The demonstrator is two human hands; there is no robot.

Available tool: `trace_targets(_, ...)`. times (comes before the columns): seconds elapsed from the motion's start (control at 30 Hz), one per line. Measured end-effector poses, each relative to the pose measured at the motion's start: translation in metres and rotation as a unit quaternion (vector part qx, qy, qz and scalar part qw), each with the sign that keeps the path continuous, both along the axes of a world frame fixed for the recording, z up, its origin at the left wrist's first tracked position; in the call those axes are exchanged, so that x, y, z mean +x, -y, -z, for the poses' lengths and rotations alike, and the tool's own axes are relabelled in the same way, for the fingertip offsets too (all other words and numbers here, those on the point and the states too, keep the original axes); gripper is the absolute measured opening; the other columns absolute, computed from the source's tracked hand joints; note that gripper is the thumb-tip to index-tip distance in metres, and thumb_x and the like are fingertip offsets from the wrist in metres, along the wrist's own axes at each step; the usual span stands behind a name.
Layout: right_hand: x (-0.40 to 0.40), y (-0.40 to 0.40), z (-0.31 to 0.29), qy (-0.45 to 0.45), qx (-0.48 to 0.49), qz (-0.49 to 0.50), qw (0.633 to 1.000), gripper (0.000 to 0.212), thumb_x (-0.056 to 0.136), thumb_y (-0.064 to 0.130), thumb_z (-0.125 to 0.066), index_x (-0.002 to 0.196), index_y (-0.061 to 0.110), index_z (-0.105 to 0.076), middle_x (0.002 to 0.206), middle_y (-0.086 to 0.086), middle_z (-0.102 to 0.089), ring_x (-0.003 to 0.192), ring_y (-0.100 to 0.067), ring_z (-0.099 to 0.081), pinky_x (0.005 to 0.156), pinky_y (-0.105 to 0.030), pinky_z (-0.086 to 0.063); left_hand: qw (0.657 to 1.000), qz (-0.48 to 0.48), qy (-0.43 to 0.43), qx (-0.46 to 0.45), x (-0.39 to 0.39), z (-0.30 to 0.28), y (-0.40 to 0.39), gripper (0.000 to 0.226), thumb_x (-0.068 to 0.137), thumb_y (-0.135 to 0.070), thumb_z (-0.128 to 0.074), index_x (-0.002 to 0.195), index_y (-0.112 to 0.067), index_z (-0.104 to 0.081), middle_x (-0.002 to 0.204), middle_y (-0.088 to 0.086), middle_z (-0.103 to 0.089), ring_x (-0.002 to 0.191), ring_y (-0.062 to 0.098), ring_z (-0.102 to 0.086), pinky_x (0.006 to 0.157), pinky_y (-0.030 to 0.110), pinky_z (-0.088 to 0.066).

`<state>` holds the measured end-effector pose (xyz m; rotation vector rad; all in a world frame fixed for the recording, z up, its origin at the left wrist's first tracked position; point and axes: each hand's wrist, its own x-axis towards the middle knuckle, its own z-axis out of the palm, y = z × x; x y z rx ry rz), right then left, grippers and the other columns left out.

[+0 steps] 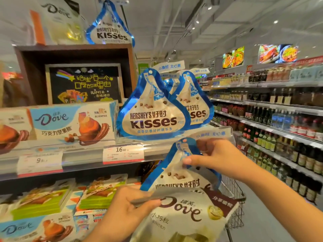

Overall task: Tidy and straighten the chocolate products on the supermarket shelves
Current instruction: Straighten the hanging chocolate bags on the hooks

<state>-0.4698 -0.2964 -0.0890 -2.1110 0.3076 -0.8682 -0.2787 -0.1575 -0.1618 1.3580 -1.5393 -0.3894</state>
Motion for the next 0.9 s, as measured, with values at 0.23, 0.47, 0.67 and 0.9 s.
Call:
trace_targets(0.23,0.003,0.0,-0.01,-0.062,-0.129,0.022,0.989,0.017,0.077,0.014,-0.075,0.071,0.022,-0.062,0.067,0.015,-0.067,0.058,0.004,-0.058,0.055,-0.011,-0.044,0.997,-0.001,0.004,-0.08,0.009,-0.02,-0.001,0.02,0.07,-0.022,-0.071,0.076,-0.041,-0.076,0.089,-0.014,-0.072,0.085,0.001,-0.067,0.069,0.011,-0.049)
trace_targets(0.47,-0.022,0.024,-0.066,0.086,-0.065,0.057,0.993,0.025,0.066,0.024,-0.071,0.09,0.02,-0.067,0.087,0.006,-0.075,0.08,-0.011,-0.071,0.063,-0.02,-0.057,0.946,-0.096,0.256,-0.172,0.022,-0.039,0.013,0.018,0.074,-0.036,-0.067,0.09,-0.034,-0.075,0.139,-0.013,-0.044,0.137,0.011,-0.03,0.111,0.048,-0.019)
trace_targets(0.67,-0.016,0.053,-0.097,0.125,-0.064,0.106,0.984,0.016,0.08,0.01,-0.068,0.091,0.022,-0.067,0.088,0.006,-0.075,0.086,-0.013,-0.071,0.071,-0.027,-0.057,0.92,-0.13,0.342,-0.136,0.021,-0.061,0.026,0.015,0.077,-0.042,-0.066,0.083,-0.032,-0.077,0.143,-0.014,-0.033,0.139,0.014,-0.021,0.113,0.047,-0.001)
trace_targets(0.9,-0.001,0.079,-0.091,0.068,-0.067,0.153,0.984,0.016,0.083,0.015,-0.067,0.098,0.019,-0.066,0.089,0.006,-0.073,0.085,-0.01,-0.07,0.074,-0.03,-0.053,0.929,-0.13,0.324,-0.122,0.026,-0.06,0.036,0.003,0.072,-0.038,-0.076,0.073,-0.035,-0.075,0.131,-0.029,-0.037,0.122,0.003,-0.03,0.107,0.035,-0.008)
